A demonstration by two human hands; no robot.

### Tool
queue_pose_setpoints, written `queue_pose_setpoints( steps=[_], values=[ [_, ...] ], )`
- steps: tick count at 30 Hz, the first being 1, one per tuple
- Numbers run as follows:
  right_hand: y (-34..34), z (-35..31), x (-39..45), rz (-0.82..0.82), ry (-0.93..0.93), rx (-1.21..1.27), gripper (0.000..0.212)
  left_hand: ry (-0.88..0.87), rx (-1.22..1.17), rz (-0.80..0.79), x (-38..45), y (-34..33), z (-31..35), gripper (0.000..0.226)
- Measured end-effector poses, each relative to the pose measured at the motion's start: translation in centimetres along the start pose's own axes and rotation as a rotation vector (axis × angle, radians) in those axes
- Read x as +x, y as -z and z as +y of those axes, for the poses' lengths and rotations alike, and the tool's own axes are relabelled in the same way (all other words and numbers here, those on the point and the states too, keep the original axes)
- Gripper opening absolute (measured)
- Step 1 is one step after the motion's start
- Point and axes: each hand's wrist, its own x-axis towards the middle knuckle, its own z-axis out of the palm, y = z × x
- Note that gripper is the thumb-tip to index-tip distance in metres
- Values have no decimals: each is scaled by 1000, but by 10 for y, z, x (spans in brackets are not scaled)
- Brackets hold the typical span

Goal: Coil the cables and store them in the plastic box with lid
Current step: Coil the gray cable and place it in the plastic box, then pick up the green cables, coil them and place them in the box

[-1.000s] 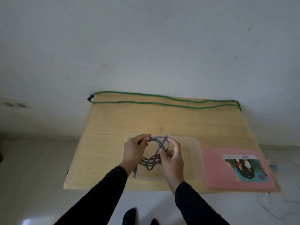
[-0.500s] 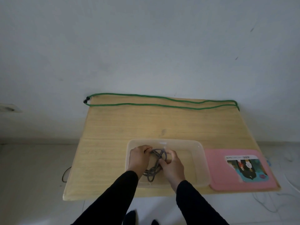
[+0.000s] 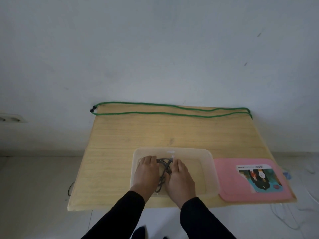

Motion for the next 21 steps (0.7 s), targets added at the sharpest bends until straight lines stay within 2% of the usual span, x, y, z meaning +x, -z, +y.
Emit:
queue_pose_setpoints(
  steps=[3, 8, 10, 13, 17, 21],
  values=[
    [2, 2, -4, -2, 41, -79, 55, -86, 116, -9, -8, 0, 1, 39],
    [10, 4, -6, 84, 223, -183, 41, -157, 267, 3, -17, 5, 2, 46],
    [18, 2, -3, 104, 292, -192, 38, -161, 285, 26, -17, 14, 4, 42],
    [32, -2, 9, 124, 352, -206, 40, -199, 297, 137, -11, 40, 10, 17],
    [54, -20, 34, 117, 427, -191, 43, -224, 301, 316, 7, 83, 14, 8],
    [66, -43, 73, 101, 479, -203, 48, -125, 259, 366, 38, 106, -10, 19]
  ],
)
